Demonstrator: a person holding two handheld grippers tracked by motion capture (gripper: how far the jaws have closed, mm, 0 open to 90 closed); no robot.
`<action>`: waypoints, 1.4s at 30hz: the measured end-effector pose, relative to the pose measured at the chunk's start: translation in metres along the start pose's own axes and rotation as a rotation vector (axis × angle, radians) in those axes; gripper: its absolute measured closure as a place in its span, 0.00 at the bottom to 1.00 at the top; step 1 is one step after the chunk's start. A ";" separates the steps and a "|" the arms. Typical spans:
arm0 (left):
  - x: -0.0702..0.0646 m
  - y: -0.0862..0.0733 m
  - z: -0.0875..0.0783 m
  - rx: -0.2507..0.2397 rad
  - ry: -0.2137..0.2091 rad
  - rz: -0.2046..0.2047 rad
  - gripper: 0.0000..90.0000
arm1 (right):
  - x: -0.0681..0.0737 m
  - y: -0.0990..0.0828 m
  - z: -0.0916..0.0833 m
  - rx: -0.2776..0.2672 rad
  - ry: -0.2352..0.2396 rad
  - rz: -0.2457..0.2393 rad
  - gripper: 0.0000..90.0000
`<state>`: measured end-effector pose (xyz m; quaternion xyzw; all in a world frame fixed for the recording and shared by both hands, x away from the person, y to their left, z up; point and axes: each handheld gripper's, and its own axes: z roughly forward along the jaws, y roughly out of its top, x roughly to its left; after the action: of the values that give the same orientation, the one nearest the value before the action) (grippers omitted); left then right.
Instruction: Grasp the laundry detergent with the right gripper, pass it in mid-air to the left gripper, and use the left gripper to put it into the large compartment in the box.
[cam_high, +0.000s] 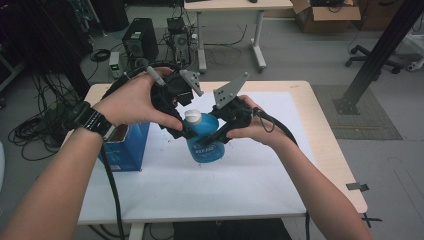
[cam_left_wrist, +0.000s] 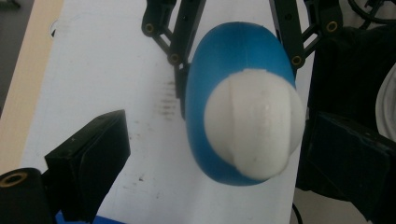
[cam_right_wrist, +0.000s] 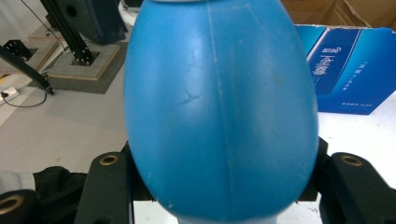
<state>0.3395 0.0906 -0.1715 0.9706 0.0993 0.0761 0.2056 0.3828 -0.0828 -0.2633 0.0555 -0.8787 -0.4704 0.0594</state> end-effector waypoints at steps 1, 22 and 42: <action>0.000 0.000 0.001 0.004 -0.001 0.002 0.07 | 0.000 0.001 0.001 0.002 0.001 0.001 0.46; 0.001 0.007 0.013 0.065 -0.015 0.016 0.16 | 0.003 0.007 0.005 -0.002 0.009 -0.009 0.47; 0.000 0.011 0.014 0.070 -0.033 0.029 0.30 | 0.000 0.003 0.002 -0.006 0.003 0.004 0.47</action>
<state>0.3442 0.0755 -0.1792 0.9797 0.0842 0.0594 0.1722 0.3820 -0.0793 -0.2619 0.0543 -0.8774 -0.4727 0.0617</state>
